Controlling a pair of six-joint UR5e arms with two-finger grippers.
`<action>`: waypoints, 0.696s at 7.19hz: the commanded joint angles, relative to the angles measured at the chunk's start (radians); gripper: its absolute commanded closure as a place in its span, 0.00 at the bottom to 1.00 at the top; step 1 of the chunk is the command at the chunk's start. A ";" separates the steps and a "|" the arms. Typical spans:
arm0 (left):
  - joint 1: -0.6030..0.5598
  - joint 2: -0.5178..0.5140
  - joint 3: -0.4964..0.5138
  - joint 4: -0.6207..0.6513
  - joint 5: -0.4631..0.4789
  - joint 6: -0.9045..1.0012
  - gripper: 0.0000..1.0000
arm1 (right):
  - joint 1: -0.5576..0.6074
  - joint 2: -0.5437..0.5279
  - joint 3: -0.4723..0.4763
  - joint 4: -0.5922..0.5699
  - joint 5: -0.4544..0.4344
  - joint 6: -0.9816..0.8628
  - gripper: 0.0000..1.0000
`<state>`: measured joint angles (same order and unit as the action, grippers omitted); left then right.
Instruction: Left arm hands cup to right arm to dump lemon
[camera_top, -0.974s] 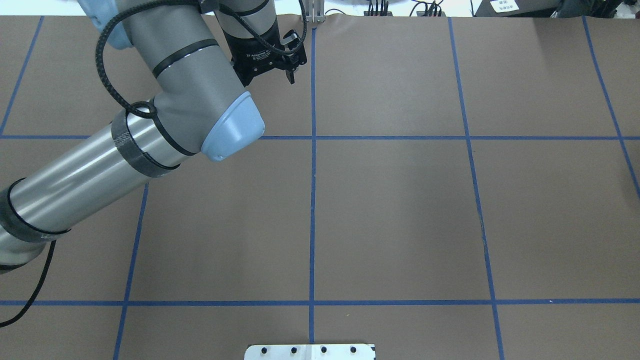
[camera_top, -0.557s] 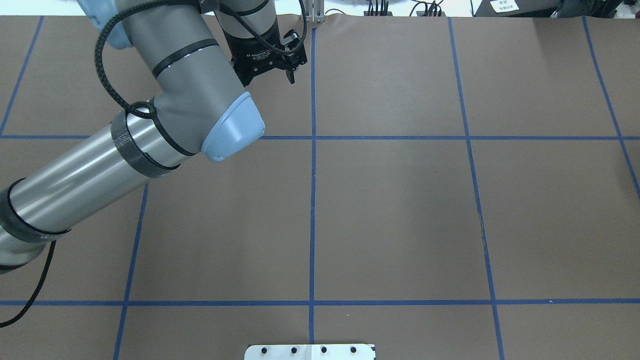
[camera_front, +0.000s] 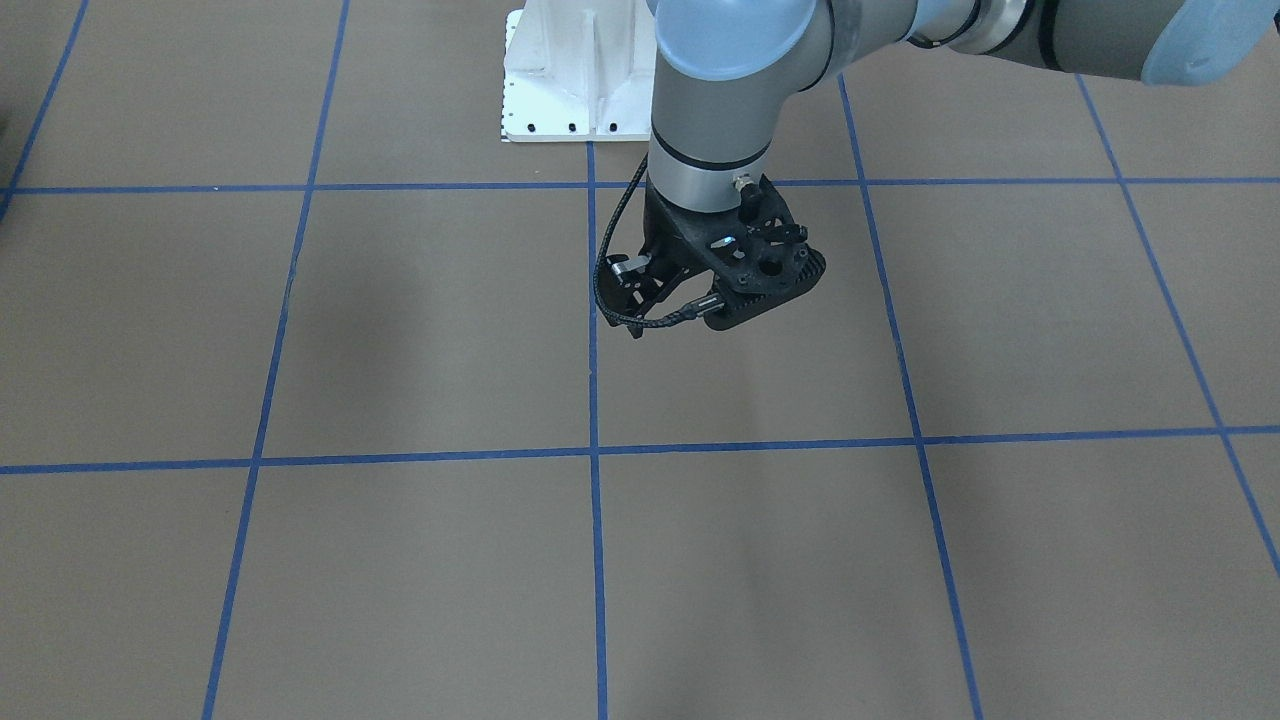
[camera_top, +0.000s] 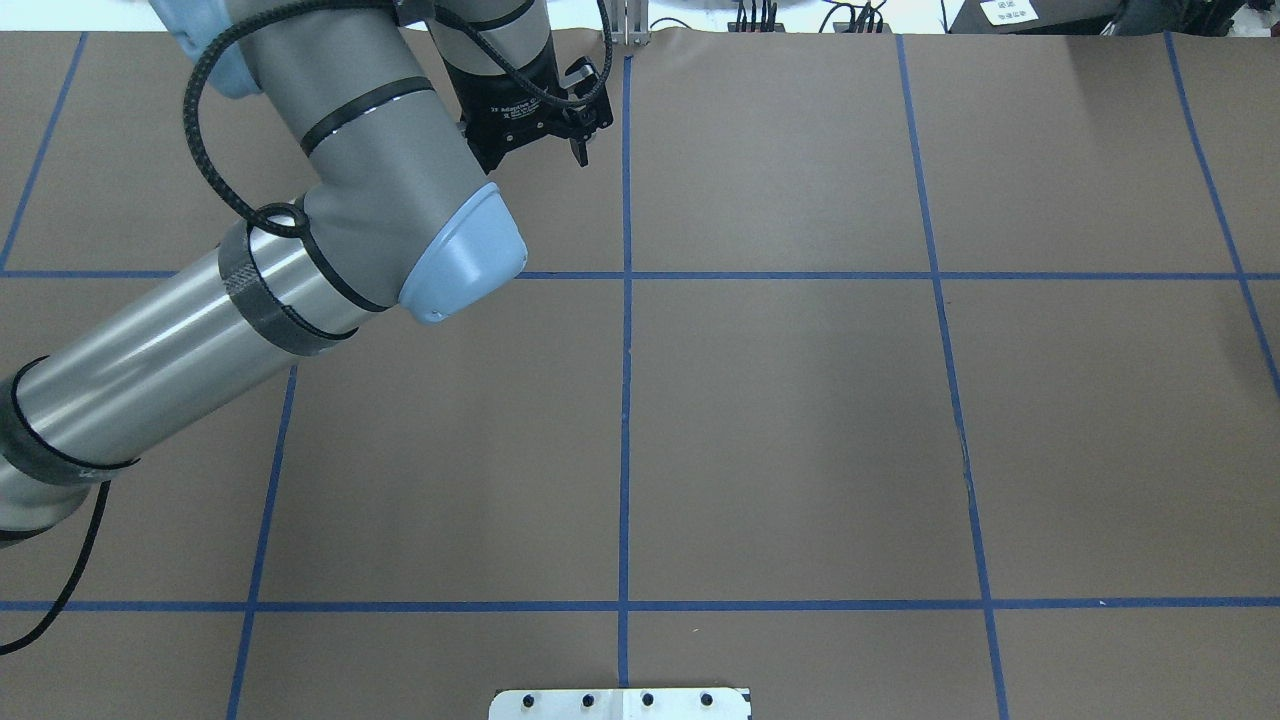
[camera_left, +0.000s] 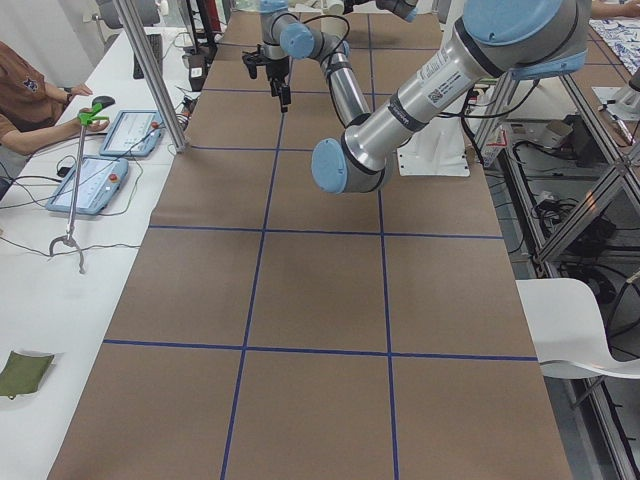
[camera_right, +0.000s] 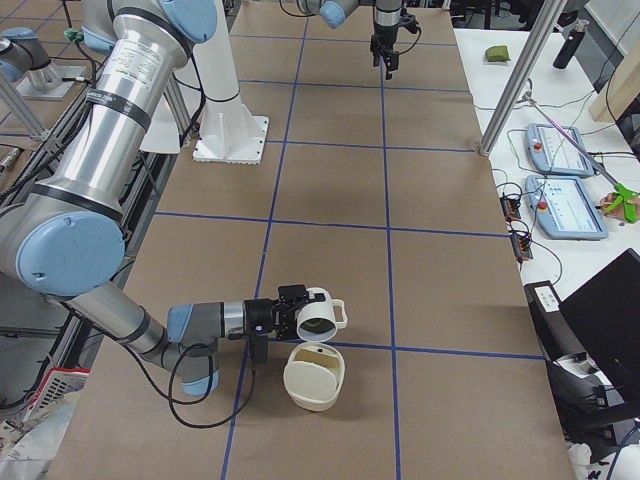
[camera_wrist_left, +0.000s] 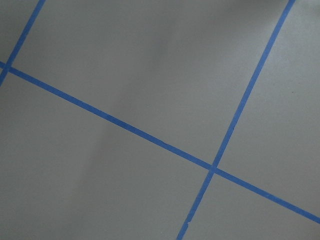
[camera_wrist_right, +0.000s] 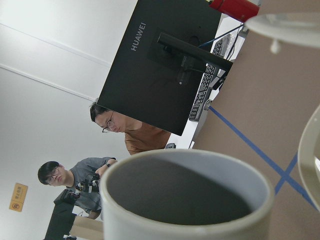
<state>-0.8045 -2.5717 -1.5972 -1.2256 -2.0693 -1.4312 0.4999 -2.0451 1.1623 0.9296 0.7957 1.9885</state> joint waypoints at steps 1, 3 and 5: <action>-0.004 0.001 -0.009 0.002 0.000 0.000 0.00 | 0.000 0.002 -0.009 0.035 0.013 0.177 0.74; -0.010 0.001 -0.010 0.003 0.008 0.000 0.00 | 0.002 0.002 -0.045 0.096 0.013 0.329 0.75; -0.024 0.001 -0.017 0.011 0.009 0.002 0.00 | 0.005 0.003 -0.061 0.113 0.014 0.470 0.75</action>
<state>-0.8219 -2.5710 -1.6114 -1.2204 -2.0614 -1.4303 0.5025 -2.0424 1.1109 1.0312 0.8093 2.3714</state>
